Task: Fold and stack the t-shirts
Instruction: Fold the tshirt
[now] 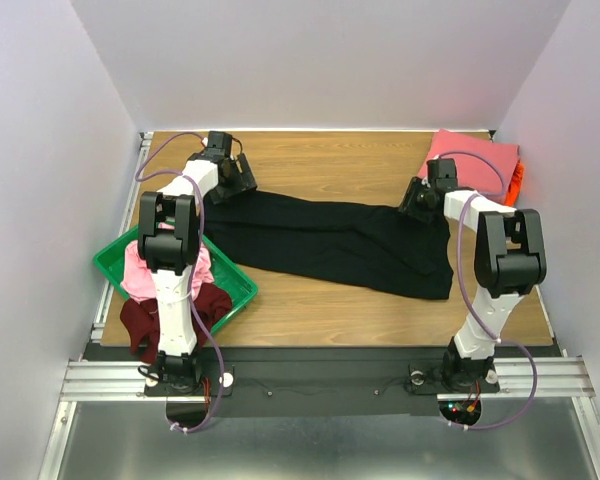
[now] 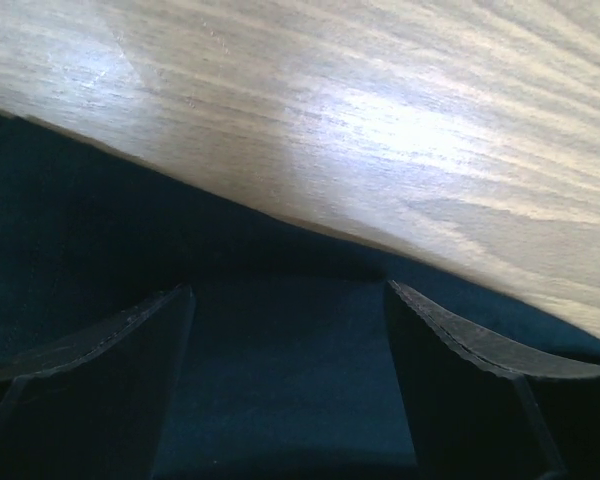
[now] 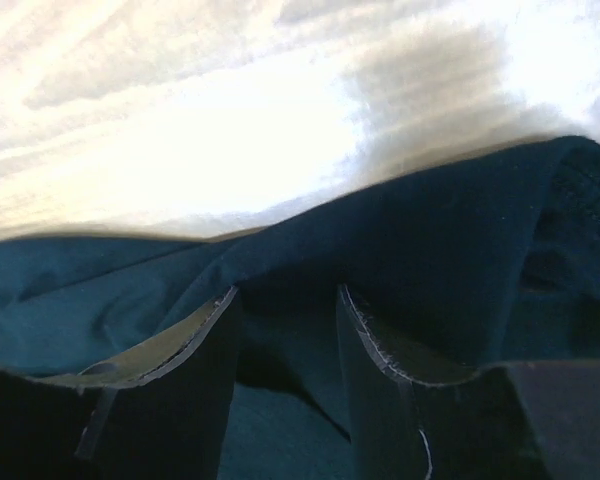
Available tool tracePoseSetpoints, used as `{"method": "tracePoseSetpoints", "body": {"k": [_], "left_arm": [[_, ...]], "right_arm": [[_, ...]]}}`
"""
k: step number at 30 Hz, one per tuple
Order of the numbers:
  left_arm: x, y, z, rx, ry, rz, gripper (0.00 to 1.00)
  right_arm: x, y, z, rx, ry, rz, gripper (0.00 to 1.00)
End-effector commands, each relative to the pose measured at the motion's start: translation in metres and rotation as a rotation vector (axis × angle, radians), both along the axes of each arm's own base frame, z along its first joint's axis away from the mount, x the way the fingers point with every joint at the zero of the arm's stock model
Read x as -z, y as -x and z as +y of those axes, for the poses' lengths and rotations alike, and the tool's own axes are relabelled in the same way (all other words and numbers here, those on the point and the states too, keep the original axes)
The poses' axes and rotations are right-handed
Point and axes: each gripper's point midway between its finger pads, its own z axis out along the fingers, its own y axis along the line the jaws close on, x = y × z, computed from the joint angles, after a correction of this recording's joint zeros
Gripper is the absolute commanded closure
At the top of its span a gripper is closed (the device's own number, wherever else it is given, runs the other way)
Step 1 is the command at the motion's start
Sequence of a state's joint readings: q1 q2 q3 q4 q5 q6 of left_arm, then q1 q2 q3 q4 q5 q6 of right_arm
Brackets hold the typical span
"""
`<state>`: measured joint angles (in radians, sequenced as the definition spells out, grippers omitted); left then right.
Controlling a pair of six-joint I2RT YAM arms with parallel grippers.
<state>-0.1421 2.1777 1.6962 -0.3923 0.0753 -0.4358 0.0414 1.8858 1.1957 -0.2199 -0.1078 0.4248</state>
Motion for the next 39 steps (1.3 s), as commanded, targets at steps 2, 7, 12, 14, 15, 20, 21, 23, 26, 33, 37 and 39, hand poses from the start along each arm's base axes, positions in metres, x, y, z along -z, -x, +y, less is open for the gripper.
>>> {"method": "tracePoseSetpoints", "body": {"k": [2, 7, 12, 14, 15, 20, 21, 23, 26, 33, 37, 39], "left_arm": [[0.007, -0.011, -0.004, 0.004, -0.013, -0.009, 0.11], [0.015, -0.020, -0.010, 0.029, -0.061, 0.000, 0.11], [0.028, -0.027, -0.024, 0.042, -0.030, 0.009, 0.11], [0.027, -0.032, -0.032, 0.056, -0.024, -0.004, 0.11], [0.023, -0.041, -0.041, 0.073, -0.017, -0.026, 0.11], [0.000, -0.069, -0.067, 0.123, 0.018, -0.100, 0.11], [-0.004, -0.073, -0.071, 0.129, 0.023, -0.116, 0.12], [-0.011, -0.084, -0.076, 0.148, 0.029, -0.154, 0.11], [-0.023, -0.092, -0.078, 0.165, 0.029, -0.187, 0.11], [-0.088, -0.089, -0.072, 0.160, 0.023, -0.339, 0.11], [-0.109, -0.082, -0.067, 0.152, 0.013, -0.367, 0.11], [-0.118, -0.078, -0.066, 0.153, 0.014, -0.381, 0.11]], "right_arm": [[0.009, -0.008, -0.022, 0.127, 0.029, -0.008, 0.52], [0.018, 0.016, -0.056, 0.283, 0.041, 0.037, 0.52], [0.023, 0.046, -0.075, 0.373, 0.061, 0.090, 0.52], [0.023, 0.052, -0.080, 0.397, 0.076, 0.102, 0.52], [0.025, 0.056, -0.083, 0.411, 0.089, 0.113, 0.52], [0.018, 0.058, -0.088, 0.425, 0.093, 0.101, 0.52], [0.015, 0.055, -0.086, 0.400, 0.091, 0.092, 0.51], [0.000, 0.043, -0.085, 0.359, 0.091, 0.051, 0.51], [-0.031, 0.024, -0.079, 0.273, 0.085, -0.033, 0.51], [-0.095, 0.000, -0.047, 0.074, 0.000, -0.195, 0.45], [-0.099, -0.002, -0.025, 0.006, -0.045, -0.202, 0.45], [-0.093, -0.001, -0.020, 0.001, -0.054, -0.187, 0.46]]}}
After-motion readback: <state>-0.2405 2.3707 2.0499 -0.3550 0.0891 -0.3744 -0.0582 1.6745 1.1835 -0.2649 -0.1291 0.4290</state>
